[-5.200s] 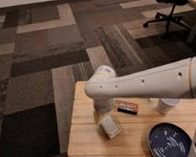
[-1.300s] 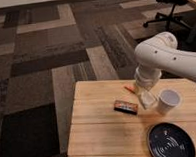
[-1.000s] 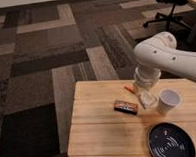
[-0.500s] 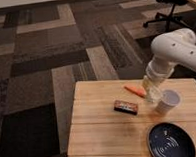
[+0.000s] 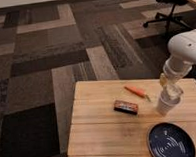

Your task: Place the white sponge in the ceramic cup

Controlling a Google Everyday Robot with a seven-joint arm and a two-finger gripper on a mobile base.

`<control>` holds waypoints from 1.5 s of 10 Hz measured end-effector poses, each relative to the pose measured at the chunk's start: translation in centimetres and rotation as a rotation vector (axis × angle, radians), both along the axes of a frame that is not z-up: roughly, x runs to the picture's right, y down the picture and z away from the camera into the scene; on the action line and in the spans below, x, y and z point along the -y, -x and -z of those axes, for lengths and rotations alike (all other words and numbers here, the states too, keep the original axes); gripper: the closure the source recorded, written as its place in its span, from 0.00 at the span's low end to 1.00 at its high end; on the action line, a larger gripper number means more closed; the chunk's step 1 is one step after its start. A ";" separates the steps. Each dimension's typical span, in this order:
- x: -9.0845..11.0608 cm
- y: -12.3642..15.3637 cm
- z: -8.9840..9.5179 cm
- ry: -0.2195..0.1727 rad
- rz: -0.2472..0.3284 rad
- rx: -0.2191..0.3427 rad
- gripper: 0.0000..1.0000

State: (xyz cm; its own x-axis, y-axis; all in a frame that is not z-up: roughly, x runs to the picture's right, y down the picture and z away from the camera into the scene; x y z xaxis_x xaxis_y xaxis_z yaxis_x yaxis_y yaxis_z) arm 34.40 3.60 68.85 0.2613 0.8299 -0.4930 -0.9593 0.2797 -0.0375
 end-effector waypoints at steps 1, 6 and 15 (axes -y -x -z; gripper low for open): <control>-0.2 -0.2 -0.3 -0.003 0.003 0.005 0.97; -2.1 -0.1 -2.0 0.030 0.003 0.048 0.97; -2.6 0.0 -2.3 0.044 0.000 0.056 0.37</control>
State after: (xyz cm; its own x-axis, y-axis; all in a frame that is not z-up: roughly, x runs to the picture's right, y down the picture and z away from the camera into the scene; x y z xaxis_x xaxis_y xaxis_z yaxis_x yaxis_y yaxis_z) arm 34.38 6.19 71.15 0.2895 0.8075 -0.5139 -0.9554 0.2769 -0.1030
